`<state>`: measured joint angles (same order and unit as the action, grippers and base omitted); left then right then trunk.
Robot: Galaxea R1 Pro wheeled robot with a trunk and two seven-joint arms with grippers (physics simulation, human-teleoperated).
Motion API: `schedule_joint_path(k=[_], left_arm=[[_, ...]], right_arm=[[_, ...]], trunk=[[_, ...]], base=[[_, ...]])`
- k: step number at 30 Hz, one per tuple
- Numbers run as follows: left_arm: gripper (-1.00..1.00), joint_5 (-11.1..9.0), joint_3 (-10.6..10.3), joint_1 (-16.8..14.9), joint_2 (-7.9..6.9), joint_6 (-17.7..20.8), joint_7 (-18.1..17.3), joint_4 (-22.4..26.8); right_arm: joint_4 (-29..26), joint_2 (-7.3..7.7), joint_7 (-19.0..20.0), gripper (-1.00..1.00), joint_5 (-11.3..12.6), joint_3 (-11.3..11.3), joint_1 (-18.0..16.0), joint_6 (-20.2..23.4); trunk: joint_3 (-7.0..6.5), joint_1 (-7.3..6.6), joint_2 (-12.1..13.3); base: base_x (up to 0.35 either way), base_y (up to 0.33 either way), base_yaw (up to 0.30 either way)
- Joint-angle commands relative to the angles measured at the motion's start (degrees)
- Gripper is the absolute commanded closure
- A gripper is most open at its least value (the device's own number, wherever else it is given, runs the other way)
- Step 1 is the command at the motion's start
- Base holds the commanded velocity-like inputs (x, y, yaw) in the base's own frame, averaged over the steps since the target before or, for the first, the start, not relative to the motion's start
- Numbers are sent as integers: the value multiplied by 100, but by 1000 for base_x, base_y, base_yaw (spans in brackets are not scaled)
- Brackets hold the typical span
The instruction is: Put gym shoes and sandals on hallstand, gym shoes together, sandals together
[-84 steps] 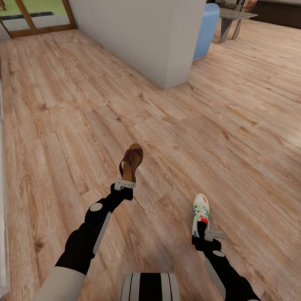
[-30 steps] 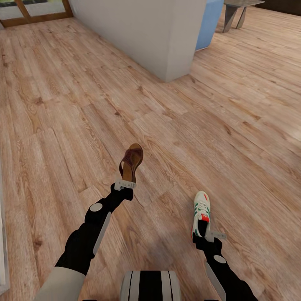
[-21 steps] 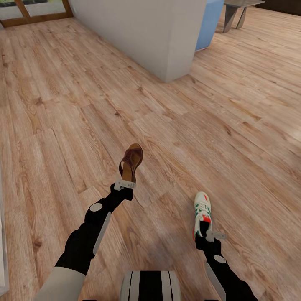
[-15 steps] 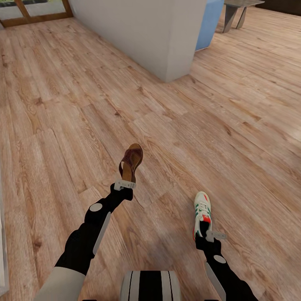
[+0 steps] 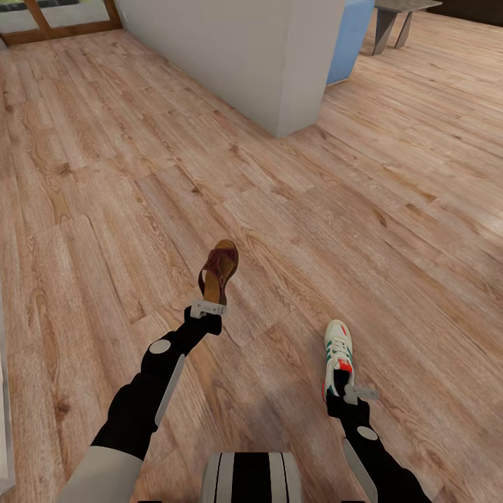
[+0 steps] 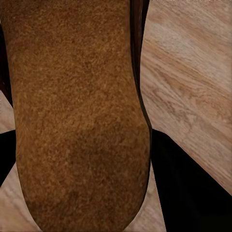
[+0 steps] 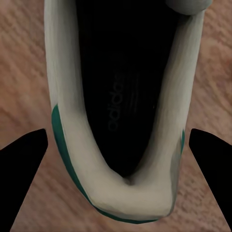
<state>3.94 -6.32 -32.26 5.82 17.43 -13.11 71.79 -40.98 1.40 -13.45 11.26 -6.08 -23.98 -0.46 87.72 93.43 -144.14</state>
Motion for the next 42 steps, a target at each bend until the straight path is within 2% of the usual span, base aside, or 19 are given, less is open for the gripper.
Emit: schedule_joint_path(k=[1, 12, 17, 26, 27, 29, 30, 35, 38, 42], left_arm=[[100, 54, 9, -1, 2, 26, -34, 9], [100, 70, 27, 0, -10, 32, -34, 1], [100, 71, 370, 0, -10, 37, -50, 1], [100, 114, 429, 22, -69, 71, -49, -2], [100, 115, 430, 29, -135, 81, -44, -6], [100, 116, 430, 85, -200, 78, -43, -7], [100, 116, 464, 220, -239, 71, -38, -7], [100, 115, 847, 326, -241, 45, -40, -37], [100, 110, 916, 397, -239, 23, -38, -72], [100, 114, 941, 669, -239, -5, -5, -88]], right_arm=[[-2, 9, -45, 100, 78, -51, -1, -6], [8, 7, -64, 100, 73, -60, -1, -10], [10, 5, -69, 100, 66, -64, -1, -12], [13, 4, -70, 100, 59, -69, -1, -15], [18, 7, -70, 100, 55, -69, 5, -15], [14, 5, -73, 100, 52, -69, 7, -15], [14, 2, -72, 100, 45, -75, 11, -15], [17, 7, -68, 100, 36, -78, 20, -15], [10, 9, -58, 100, 29, -78, 24, -15], [5, 9, -48, 100, 19, -93, 25, 4]], trunk=[[3, -1, -1], [-218, -26, 12], [-329, -39, 19], [-528, -62, 31], [-550, -65, 32], [-595, -70, 35], [-621, -73, 36], [-769, -86, 43], [-862, -93, 47], [-986, -104, 52]], base=[[0, 0, 0], [0, 0, 0], [0, 0, 0], [0, 0, 0], [0, 0, 0], [0, 0, 0], [0, 0, -25], [0, 0, -64], [0, 0, -26], [0, 0, -7]])
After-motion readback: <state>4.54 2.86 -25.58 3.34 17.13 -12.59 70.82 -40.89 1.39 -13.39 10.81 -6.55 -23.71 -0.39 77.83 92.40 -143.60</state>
